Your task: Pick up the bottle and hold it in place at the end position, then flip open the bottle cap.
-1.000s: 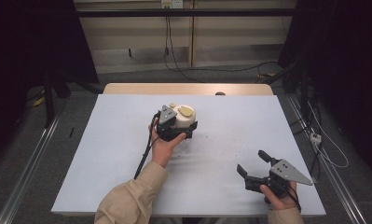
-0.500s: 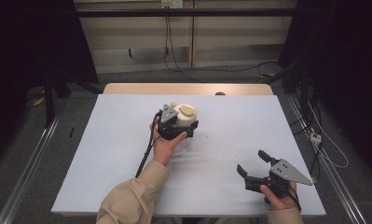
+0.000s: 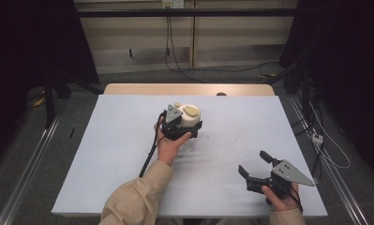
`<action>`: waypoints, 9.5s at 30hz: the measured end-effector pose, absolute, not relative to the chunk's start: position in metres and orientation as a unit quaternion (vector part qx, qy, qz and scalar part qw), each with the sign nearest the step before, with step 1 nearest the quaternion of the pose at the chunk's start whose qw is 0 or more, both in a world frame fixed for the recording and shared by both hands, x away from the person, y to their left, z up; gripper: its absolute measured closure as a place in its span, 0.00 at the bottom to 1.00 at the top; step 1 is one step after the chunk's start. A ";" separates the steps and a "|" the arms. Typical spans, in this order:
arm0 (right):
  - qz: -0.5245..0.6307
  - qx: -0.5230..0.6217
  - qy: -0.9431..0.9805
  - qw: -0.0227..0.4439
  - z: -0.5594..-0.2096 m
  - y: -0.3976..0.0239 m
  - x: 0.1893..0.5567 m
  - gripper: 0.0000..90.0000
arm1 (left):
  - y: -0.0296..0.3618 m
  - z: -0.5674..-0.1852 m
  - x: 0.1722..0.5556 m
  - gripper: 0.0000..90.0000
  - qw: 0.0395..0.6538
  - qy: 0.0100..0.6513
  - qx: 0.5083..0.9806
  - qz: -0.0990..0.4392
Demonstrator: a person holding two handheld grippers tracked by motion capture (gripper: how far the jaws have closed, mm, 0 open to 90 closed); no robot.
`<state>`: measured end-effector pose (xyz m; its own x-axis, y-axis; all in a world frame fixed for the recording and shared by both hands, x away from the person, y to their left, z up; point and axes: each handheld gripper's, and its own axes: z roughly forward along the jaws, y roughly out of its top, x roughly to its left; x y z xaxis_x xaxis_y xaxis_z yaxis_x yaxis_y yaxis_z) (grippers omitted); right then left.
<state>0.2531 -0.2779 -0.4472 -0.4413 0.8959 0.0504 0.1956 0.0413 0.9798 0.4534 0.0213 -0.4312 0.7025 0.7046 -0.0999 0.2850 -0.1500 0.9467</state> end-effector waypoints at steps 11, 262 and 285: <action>0.550 0.423 0.646 0.318 -0.447 -0.278 0.253 0.05 | 0.016 -0.437 0.454 0.07 0.557 0.337 0.737 0.185; 0.545 0.351 0.731 0.214 -0.377 -0.145 0.417 1.00 | 0.019 -0.454 0.449 0.07 0.550 0.329 0.745 0.185; 0.554 0.352 0.724 0.211 -0.377 -0.143 0.424 1.00 | 0.019 -0.454 0.449 0.07 0.549 0.329 0.745 0.185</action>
